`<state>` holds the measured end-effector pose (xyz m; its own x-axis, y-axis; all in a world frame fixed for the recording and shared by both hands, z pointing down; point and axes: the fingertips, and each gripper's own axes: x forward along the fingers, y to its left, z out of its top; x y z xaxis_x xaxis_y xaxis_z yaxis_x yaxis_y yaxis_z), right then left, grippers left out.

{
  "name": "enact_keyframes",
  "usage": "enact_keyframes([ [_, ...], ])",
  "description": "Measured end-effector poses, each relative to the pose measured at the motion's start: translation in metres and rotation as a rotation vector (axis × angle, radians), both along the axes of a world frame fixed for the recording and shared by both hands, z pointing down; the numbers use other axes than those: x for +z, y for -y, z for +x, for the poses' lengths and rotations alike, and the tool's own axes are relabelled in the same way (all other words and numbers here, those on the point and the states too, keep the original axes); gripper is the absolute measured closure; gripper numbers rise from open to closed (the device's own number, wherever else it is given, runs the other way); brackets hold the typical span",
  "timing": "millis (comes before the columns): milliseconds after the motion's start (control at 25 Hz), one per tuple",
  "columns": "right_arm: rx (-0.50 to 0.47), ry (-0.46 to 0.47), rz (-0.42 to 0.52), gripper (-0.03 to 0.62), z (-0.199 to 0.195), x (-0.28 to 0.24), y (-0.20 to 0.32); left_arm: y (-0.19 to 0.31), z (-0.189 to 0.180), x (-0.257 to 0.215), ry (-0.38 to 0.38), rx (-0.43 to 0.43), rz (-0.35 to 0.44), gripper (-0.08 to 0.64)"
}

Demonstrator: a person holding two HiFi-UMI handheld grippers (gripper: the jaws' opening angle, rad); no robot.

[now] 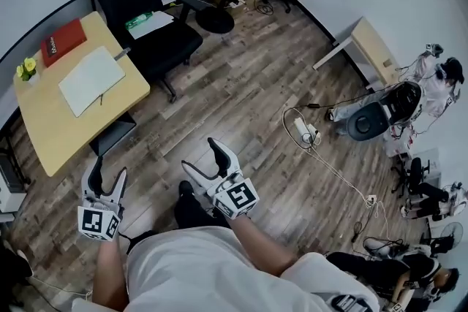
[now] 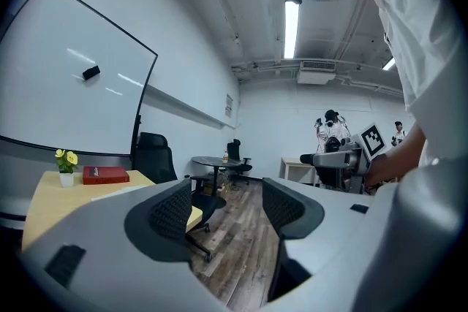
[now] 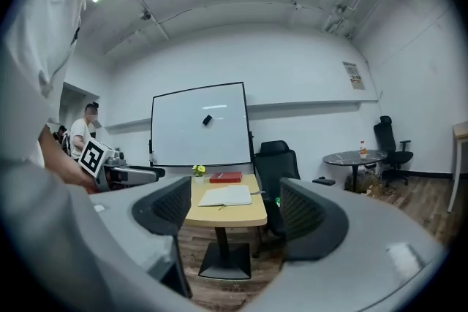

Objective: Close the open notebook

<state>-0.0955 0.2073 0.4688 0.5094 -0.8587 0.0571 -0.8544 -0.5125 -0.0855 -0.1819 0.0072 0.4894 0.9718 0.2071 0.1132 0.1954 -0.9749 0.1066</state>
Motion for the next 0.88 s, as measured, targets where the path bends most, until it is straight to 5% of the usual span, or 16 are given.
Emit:
enact_keyframes([
  [560,-0.102,0.038,0.04,0.207,0.156,-0.001,-0.024,-0.017,0.135,-0.013,0.004,-0.15,-0.12,0.273],
  [880,-0.15,0.067,0.006,0.207,0.216,0.015,0.018,0.028,0.184,0.001,-0.001,-0.22,-0.198,0.273],
])
